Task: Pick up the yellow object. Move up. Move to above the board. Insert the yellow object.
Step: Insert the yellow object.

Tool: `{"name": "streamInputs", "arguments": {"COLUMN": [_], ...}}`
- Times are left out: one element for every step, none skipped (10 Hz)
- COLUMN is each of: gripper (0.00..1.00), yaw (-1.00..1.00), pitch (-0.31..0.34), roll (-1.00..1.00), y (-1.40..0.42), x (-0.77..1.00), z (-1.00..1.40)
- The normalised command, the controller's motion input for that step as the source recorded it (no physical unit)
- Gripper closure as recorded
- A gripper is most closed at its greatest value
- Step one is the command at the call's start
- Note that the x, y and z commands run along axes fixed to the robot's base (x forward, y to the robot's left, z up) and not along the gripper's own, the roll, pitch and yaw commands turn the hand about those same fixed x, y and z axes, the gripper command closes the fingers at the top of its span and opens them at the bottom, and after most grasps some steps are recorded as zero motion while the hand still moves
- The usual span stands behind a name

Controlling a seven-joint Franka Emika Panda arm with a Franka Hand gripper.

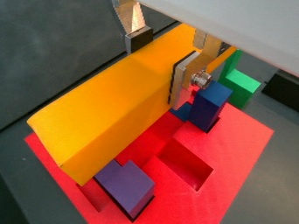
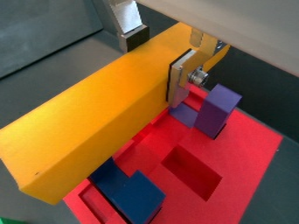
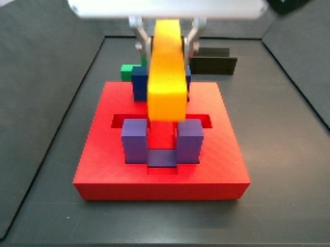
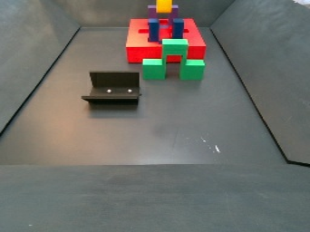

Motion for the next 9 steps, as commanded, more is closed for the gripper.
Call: {"name": "streamInputs", "arguments": {"gripper": [1.00,1.00,1.00,1.00,1.00,1.00,1.00,1.00,1.00], "yaw": [0.15,0.13,0.06,0.01,0.00,0.00,0.00,0.00,0.00], "pitch": [-0.020,0.000,-0.023,-0.026,-0.017,-0.019,-0.011,-0.003,-0.003], "roll": [0.13,0.13,0.03,0.00,0.00,0.00,0.00,0.00,0.00], "y": [0.00,0.00,-0.01,-0.02,-0.08,-0.09,-0.06,-0.04,-0.03], "x": [0.09,0.02,-0.03,-0.01,0.00,0.03,0.00,0.00,0.00], "z": [-0.45,-0.30,-0.17,-0.17,-0.19,-0.21,-0.20,-0.20,-0.17]}}
